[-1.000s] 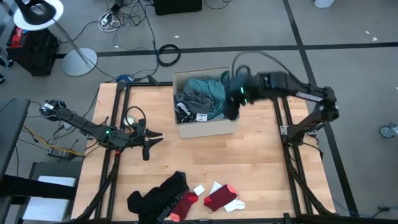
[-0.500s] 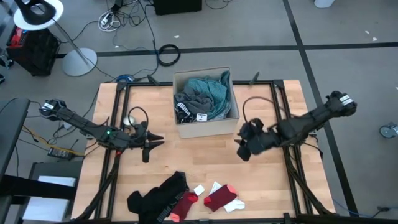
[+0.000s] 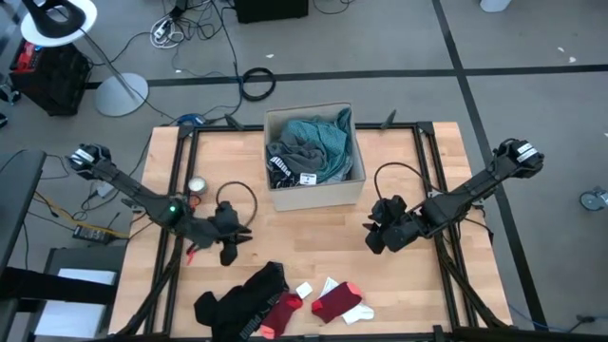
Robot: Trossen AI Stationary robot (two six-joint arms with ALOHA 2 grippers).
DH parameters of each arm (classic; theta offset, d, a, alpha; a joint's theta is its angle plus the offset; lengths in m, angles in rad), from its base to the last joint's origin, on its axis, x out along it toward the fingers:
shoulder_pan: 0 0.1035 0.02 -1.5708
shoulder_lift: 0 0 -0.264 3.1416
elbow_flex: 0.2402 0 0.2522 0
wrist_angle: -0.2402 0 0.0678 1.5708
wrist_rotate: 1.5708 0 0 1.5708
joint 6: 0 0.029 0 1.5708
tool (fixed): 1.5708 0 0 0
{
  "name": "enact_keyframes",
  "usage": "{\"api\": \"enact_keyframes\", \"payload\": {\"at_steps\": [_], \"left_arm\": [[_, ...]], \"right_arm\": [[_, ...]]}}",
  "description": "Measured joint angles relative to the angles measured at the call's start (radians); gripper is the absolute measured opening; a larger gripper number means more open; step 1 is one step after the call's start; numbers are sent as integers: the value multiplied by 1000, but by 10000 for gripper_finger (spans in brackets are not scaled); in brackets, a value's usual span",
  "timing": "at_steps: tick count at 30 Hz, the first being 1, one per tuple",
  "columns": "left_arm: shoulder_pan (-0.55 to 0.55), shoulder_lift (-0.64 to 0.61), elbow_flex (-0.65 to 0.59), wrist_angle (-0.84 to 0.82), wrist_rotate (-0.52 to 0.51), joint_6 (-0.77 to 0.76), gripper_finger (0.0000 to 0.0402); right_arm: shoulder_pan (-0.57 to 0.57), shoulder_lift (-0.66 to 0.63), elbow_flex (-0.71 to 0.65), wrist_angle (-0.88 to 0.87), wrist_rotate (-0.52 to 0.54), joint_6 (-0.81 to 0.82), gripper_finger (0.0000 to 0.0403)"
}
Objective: Sort clothes
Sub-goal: Put the black boxer into the laundry organizer
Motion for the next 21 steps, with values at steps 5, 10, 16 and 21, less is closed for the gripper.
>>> {"api": "enact_keyframes", "payload": {"at_steps": [5,10,16,21], "left_arm": [[-39,178,144,-67,27,-141,104],[-39,375,301,-152,92,-290,104],[6,567,473,-348,134,-345,104],[32,678,498,-299,223,-345,104]], "right_arm": [[-2,-1,9,16,-2,-32,150],[-2,-1,9,41,-3,-36,149],[-2,-1,9,63,-4,-39,149],[-2,-1,10,95,-5,-86,147]]}}
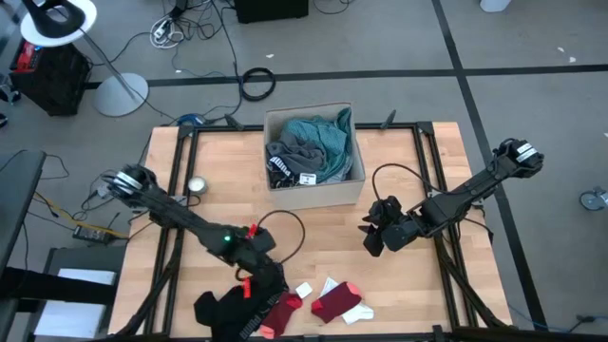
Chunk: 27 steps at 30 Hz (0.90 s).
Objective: Sort clothes
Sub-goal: Put the black boxer into the laundry organizer
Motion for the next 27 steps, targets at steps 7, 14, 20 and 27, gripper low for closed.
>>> {"api": "enact_keyframes", "payload": {"at_steps": [7,14,20,27], "left_arm": [[21,99,0,120,164,54,90],[76,67,0,66,162,154,5],[136,-10,0,0,97,227,1],[204,-205,0,-80,-4,302,1]], "right_arm": [[-7,0,0,18,0,-53,145],[-45,-5,0,20,0,-74,143],[-51,-6,0,21,1,-74,142],[-51,-5,0,21,1,-83,139]]}}
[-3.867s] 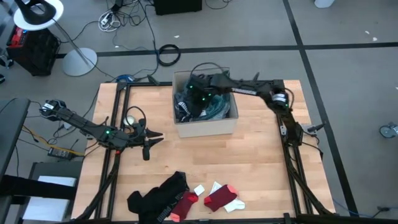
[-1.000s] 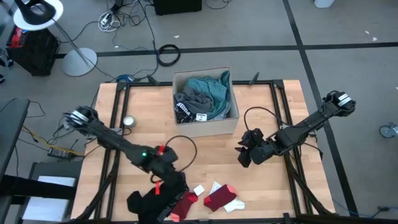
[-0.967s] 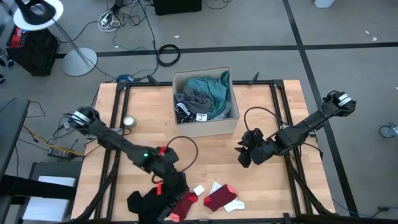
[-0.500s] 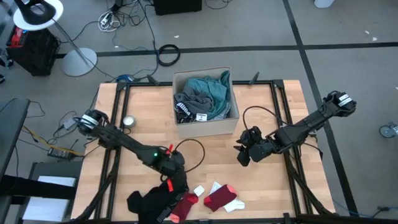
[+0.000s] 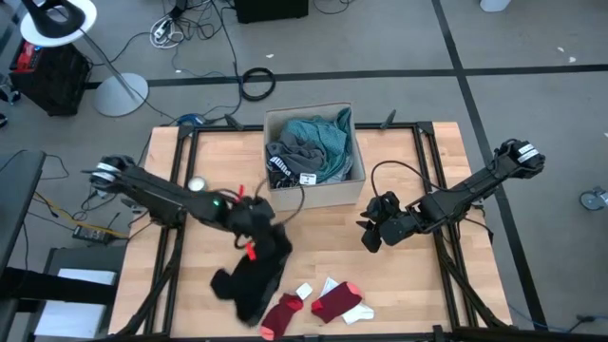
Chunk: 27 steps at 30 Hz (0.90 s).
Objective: Sort clothes
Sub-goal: Put the black boxer into the laundry organizer
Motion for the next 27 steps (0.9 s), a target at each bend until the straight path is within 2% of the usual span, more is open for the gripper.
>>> {"api": "enact_keyframes", "payload": {"at_steps": [5,10,18,27], "left_arm": [[26,-156,20,-4,-59,55,0],[28,-239,113,10,-118,153,0],[52,-227,351,33,-168,390,0],[184,-187,572,121,-161,620,0]], "right_arm": [[-1,0,0,0,0,-12,139],[-1,0,0,0,1,-26,139],[-4,0,0,0,2,-36,139],[-11,0,0,13,4,-52,139]]}}
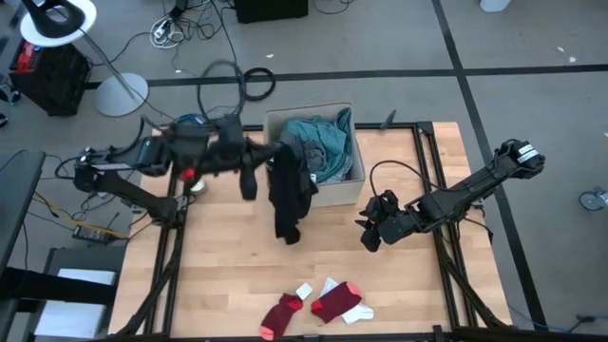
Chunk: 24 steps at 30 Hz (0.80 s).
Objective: Sort clothes
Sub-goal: Put the black boxer into the laundry organizer
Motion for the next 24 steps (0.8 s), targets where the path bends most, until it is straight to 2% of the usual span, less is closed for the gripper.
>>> {"api": "enact_keyframes", "payload": {"at_steps": [5,8,15,24], "left_arm": [[90,49,113,41,1,90,0],[136,79,155,137,1,145,0],[235,180,264,319,86,245,0],[346,295,475,333,124,312,0]], "right_arm": [[-3,0,0,5,3,-21,139],[-6,0,0,6,5,-26,139],[-10,0,0,7,5,-26,139],[-10,0,0,5,5,-51,139]]}}
